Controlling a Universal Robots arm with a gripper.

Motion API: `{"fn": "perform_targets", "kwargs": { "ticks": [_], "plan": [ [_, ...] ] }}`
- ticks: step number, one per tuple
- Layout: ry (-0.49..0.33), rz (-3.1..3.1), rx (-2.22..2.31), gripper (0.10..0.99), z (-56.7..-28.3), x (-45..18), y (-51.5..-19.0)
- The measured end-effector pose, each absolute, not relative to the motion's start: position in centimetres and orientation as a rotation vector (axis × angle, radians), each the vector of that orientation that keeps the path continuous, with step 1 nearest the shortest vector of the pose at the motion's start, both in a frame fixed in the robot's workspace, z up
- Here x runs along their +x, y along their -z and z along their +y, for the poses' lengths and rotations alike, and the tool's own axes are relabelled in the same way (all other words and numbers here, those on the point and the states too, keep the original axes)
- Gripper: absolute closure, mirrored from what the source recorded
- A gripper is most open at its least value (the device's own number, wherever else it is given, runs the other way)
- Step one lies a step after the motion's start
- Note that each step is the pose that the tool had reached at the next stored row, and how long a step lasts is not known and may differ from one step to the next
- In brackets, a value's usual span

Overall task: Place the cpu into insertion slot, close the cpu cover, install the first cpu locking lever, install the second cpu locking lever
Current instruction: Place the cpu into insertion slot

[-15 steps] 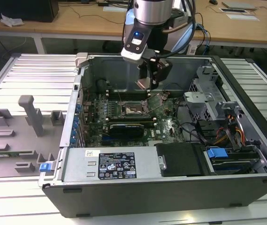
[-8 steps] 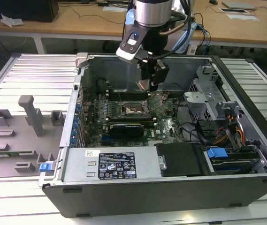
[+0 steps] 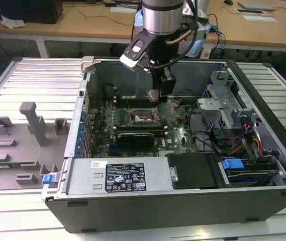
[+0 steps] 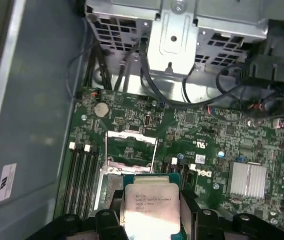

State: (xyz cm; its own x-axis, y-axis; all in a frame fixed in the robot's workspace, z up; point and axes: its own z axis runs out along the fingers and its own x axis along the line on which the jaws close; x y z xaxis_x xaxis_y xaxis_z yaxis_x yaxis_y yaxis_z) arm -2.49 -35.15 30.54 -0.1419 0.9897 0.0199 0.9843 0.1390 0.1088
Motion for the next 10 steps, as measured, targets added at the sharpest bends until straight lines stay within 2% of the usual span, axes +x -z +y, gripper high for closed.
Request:
{"fn": "perform_targets", "kwargs": {
  "ticks": [10],
  "plan": [
    [-0.143, 2.253, 2.097, 0.553, -34.6, -3.4, -28.3]
  ]
}}
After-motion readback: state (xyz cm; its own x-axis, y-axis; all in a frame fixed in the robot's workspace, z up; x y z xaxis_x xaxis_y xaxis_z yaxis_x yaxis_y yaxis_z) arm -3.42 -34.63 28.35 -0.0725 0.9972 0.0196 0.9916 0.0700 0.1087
